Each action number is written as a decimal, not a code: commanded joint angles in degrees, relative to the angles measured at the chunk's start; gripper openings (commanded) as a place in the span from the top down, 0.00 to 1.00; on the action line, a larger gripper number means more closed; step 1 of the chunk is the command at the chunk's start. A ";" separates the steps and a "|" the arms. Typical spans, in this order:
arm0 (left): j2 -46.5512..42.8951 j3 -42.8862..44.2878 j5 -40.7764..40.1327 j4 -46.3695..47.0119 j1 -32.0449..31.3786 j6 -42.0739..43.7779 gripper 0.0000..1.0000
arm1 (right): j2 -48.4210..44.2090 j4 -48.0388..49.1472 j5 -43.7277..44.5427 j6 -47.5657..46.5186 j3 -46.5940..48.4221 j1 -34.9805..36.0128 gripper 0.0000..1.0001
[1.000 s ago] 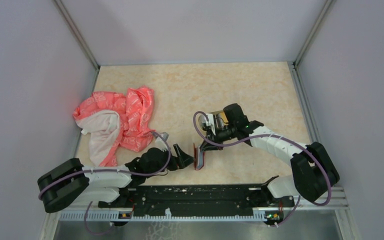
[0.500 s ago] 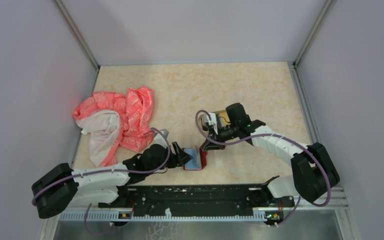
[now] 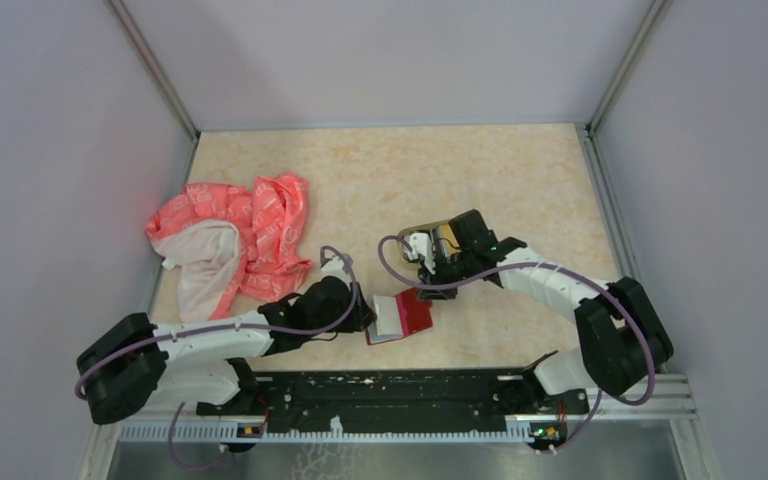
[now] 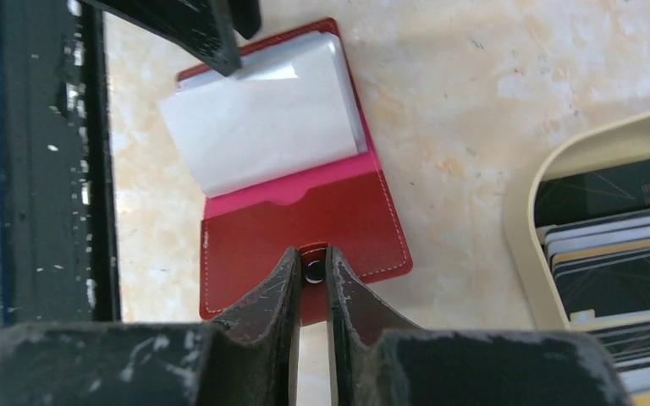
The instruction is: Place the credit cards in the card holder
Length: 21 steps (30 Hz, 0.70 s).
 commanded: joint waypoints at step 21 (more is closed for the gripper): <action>-8.15 -8.63 4.99 16.18 0.77 -3.60 0.56 | -6.68 4.35 -15.06 2.95 1.23 0.39 0.46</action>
